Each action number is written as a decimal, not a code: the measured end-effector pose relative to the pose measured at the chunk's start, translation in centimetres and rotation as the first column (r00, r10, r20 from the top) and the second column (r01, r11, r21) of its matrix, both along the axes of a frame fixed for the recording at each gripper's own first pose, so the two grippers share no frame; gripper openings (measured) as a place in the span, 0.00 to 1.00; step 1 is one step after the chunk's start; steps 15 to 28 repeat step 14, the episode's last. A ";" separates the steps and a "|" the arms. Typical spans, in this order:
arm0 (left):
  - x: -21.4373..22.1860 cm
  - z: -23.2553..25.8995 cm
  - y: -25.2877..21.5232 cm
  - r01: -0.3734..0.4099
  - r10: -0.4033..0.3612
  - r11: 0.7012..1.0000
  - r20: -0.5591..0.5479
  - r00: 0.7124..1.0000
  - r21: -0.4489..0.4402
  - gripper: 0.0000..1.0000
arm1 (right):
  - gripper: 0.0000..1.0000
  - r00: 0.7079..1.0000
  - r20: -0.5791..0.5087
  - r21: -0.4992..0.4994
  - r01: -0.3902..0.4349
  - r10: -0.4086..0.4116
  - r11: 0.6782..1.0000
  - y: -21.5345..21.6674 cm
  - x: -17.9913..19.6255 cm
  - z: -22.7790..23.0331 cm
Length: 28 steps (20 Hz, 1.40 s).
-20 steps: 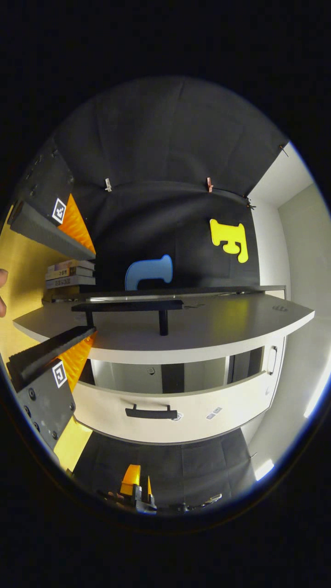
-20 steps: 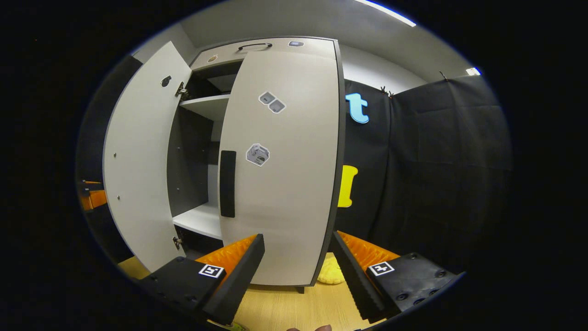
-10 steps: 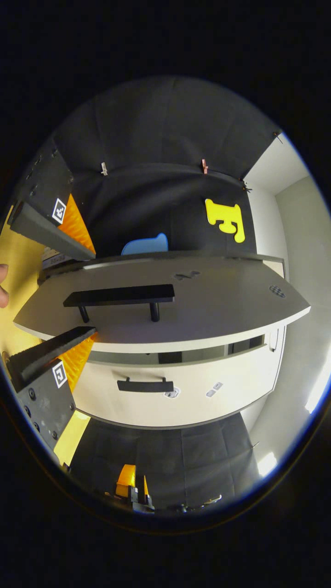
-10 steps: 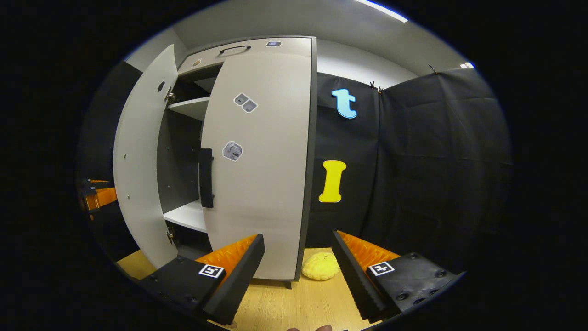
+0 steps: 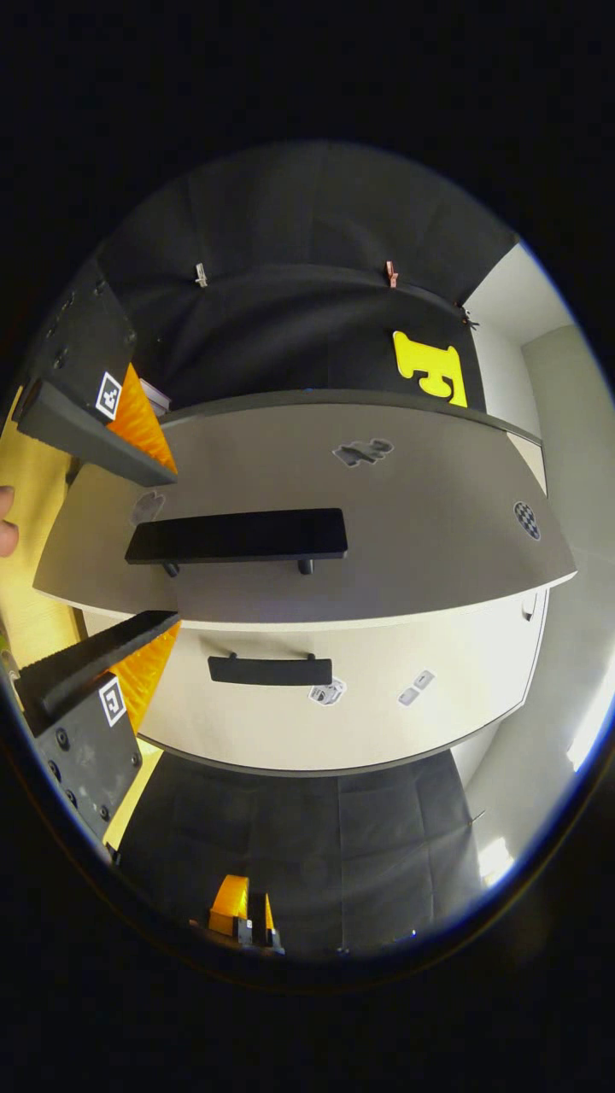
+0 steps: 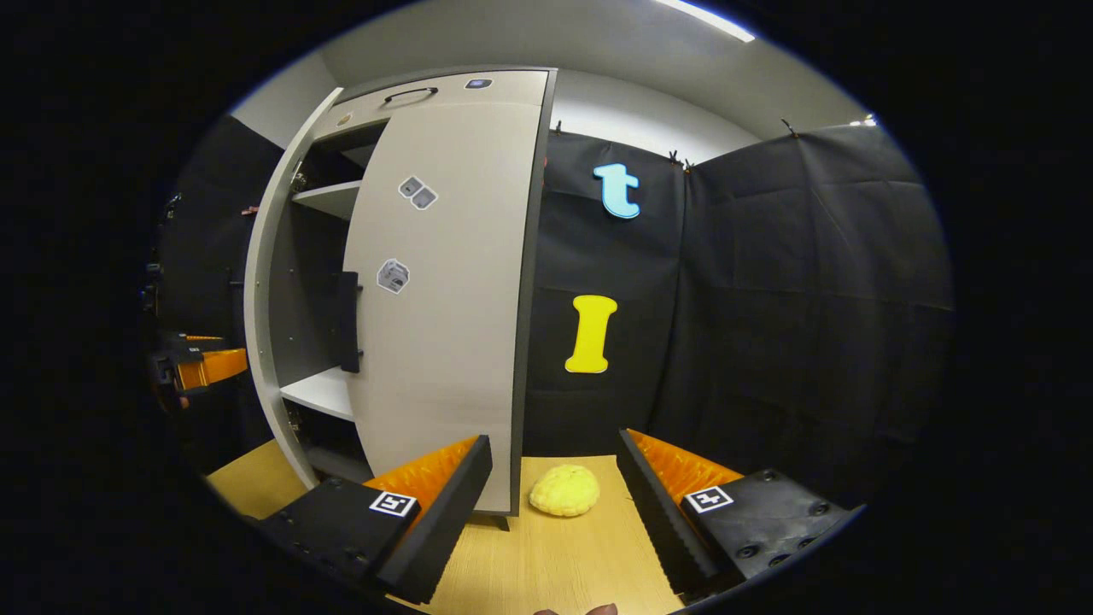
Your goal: Grasp the bottle in the cabinet with the left hand and place it on the coaster, then close the right door with the right hand and the left door with the left hand.
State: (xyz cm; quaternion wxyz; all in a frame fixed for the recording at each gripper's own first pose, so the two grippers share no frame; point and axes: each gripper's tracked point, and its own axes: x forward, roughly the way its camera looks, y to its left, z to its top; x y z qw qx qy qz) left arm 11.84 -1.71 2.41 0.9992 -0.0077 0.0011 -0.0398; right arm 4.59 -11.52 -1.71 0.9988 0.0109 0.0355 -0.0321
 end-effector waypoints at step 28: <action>5.0 0.1 -2.9 -0.012 0.012 1.000 -0.004 1.000 -0.005 0.96 | 0.98 1.000 -0.017 0.003 0.020 -0.020 1.000 -2.1 0.8 -0.8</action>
